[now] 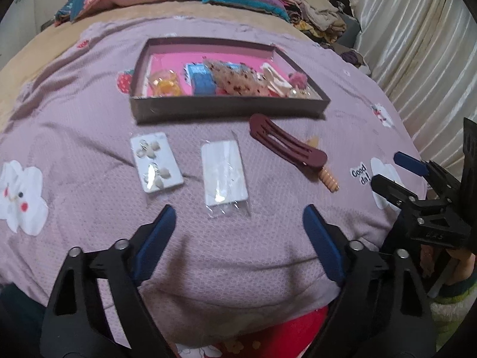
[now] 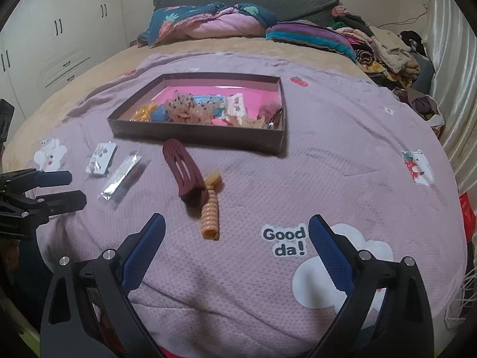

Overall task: Organize jewelry
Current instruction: 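Move both grippers back toward the remaining items beside the tray, then grasp the clear plastic bag with the left while the right grasps the orange spiral hair tie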

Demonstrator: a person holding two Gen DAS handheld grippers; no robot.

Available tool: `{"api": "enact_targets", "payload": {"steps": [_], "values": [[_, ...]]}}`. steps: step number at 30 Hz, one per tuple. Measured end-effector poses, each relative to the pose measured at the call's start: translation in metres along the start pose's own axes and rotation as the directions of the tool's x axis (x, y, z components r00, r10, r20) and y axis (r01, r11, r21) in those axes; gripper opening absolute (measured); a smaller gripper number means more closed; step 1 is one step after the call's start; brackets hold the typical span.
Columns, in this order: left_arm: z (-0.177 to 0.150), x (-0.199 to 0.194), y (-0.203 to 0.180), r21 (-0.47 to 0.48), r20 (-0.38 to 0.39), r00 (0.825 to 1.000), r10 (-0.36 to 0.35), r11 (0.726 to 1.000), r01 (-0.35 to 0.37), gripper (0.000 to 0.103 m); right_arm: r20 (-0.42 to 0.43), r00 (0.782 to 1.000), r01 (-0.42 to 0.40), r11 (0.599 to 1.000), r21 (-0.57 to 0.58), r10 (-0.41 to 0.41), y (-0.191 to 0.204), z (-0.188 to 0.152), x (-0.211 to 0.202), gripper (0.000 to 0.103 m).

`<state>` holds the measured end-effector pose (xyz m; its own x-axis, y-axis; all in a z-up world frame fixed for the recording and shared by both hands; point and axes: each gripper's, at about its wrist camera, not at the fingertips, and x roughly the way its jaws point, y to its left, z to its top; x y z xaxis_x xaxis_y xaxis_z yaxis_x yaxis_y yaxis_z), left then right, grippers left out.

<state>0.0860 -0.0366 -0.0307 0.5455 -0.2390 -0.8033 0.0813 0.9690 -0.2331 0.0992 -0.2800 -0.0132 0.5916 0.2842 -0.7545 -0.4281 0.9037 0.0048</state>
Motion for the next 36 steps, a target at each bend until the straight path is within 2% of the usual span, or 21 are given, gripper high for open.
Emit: {"api": "enact_targets", "payload": {"steps": [3, 7, 11, 16, 20, 23, 25, 28, 32, 36], "values": [[-0.002, 0.007, -0.003, 0.003, -0.017, 1.0, -0.014, 1.0, 0.014, 0.068, -0.012, 1.0, 0.002, 1.0, -0.011, -0.002, 0.003, -0.002, 0.006, 0.096], [-0.002, 0.019, -0.002, -0.002, -0.043, 0.999, -0.024, 1.0, 0.024, 0.051, -0.027, 1.0, 0.009, 0.999, -0.042, -0.01, 0.008, -0.007, 0.015, 0.09], [0.001, 0.028, -0.001, -0.006, -0.049, 0.999, -0.02, 1.0, 0.02, 0.051, -0.053, 0.998, -0.021, 0.999, -0.037, 0.019, 0.011, -0.008, 0.027, 0.086], [0.007, 0.036, 0.003, -0.011, -0.05, 0.999, 0.005, 1.0, -0.005, 0.051, -0.093, 0.996, -0.024, 0.998, -0.057, 0.018, 0.015, -0.005, 0.048, 0.07], [0.011, 0.043, 0.006, -0.007, -0.052, 0.998, 0.021, 1.0, -0.022, 0.051, -0.126, 0.992, -0.032, 0.998, -0.056, 0.025, 0.017, -0.005, 0.062, 0.064], [0.013, 0.048, 0.008, -0.018, -0.06, 0.998, 0.02, 1.0, -0.021, 0.051, -0.137, 0.99, -0.025, 0.997, -0.072, 0.015, 0.018, -0.003, 0.071, 0.051], [0.016, 0.05, 0.007, -0.009, -0.059, 0.998, 0.033, 0.999, -0.034, 0.051, -0.14, 0.99, -0.016, 0.996, -0.085, 0.004, 0.019, -0.002, 0.077, 0.033], [0.02, 0.055, 0.004, 0.001, -0.059, 0.997, 0.048, 0.999, -0.048, 0.051, -0.133, 0.991, -0.019, 0.997, -0.073, 0.01, 0.015, -0.005, 0.082, 0.02], [0.023, 0.063, 0.0, 0.012, -0.068, 0.996, 0.066, 0.998, -0.065, 0.05, -0.115, 0.993, -0.021, 1.0, -0.014, 0.02, -0.001, -0.005, 0.08, 0.017], [0.027, 0.07, -0.007, 0.046, -0.064, 0.994, 0.087, 0.995, -0.084, 0.039, -0.096, 0.995, -0.013, 0.999, 0.045, 0.017, -0.018, -0.005, 0.076, 0.017]]}}
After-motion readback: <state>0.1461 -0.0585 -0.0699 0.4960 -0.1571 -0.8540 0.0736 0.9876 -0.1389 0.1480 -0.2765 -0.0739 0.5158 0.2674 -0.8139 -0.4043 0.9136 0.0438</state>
